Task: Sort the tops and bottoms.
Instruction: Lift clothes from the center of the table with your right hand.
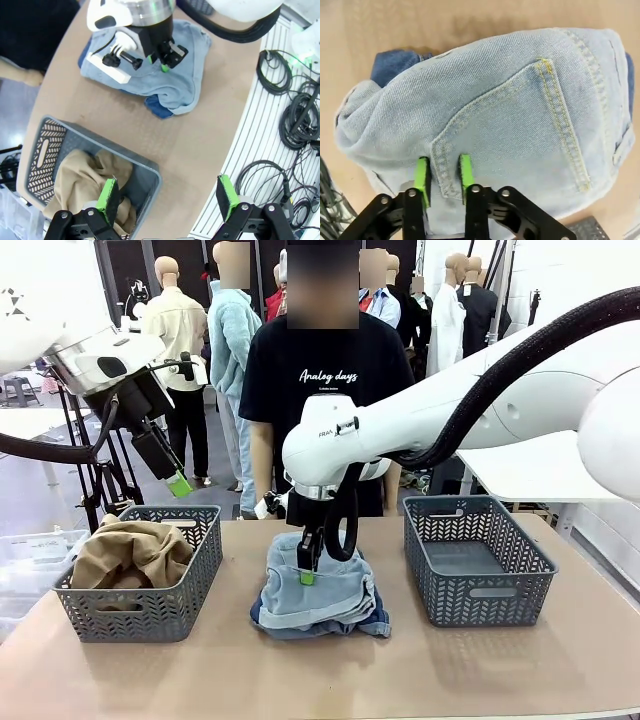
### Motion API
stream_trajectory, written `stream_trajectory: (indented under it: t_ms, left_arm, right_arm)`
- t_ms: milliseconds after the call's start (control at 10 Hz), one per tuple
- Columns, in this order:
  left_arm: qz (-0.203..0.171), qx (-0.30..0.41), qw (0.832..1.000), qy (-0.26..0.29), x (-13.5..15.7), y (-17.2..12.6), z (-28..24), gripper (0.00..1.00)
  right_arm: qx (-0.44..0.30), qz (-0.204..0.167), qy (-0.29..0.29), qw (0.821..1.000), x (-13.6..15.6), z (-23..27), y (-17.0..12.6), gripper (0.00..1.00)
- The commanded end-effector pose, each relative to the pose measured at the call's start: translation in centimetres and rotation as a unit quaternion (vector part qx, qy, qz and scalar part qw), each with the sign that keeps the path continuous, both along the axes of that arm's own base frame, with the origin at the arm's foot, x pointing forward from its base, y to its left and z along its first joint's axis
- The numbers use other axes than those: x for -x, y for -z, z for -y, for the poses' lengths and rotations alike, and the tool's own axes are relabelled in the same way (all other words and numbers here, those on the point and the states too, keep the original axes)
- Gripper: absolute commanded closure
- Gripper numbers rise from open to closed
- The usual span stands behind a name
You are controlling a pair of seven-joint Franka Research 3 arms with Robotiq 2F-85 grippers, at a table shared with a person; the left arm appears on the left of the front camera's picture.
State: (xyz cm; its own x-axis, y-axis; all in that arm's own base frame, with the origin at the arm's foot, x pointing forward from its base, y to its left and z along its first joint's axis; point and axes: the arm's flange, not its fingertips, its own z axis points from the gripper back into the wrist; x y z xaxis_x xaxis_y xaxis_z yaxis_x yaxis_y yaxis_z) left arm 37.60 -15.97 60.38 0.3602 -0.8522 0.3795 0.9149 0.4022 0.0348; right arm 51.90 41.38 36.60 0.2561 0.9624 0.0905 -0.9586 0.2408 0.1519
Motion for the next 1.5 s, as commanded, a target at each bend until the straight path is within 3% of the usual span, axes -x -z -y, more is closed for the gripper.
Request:
stream_trajectory:
  t_ms: [0, 200, 400, 800, 1100, 1200, 1400]
  left_arm:
    - [-0.002, -0.006, 1.0, 0.0, 0.1, -0.2, -0.1, 0.0]
    - [-0.002, -0.006, 1.0, 0.0, 0.1, -0.2, -0.1, 0.0]
    - [-0.002, -0.006, 1.0, 0.0, 0.1, -0.2, -0.1, 0.0]
    - [-0.002, -0.006, 1.0, 0.0, 0.1, -0.2, -0.1, 0.0]
    - [-0.002, -0.006, 1.0, 0.0, 0.1, -0.2, -0.1, 0.0]
    - [-0.002, -0.006, 1.0, 0.0, 0.1, -0.2, -0.1, 0.0]
    - [-0.002, -0.006, 1.0, 0.0, 0.1, -0.2, -0.1, 0.0]
  right_arm:
    - [0.013, -0.005, 0.0, 1.0, -0.5, 0.1, 0.2, 1.0]
    - [0.004, -0.013, 0.006, 1.0, -0.5, 0.7, -0.1, 1.0]
    - [-0.027, 0.017, 0.067, 0.997, -0.9, 2.6, -2.6, 1.0]
    - [-0.075, 0.182, 0.158, 0.968, 1.3, 6.5, -12.6, 1.0]
    - [-0.093, 0.257, 0.161, 0.948, 3.6, 6.8, -16.9, 1.0]
    - [-0.097, 0.206, 0.154, 0.961, 1.1, 6.3, -17.1, 1.0]
    - [-0.097, 0.206, 0.154, 0.961, 1.1, 6.3, -17.1, 1.0]
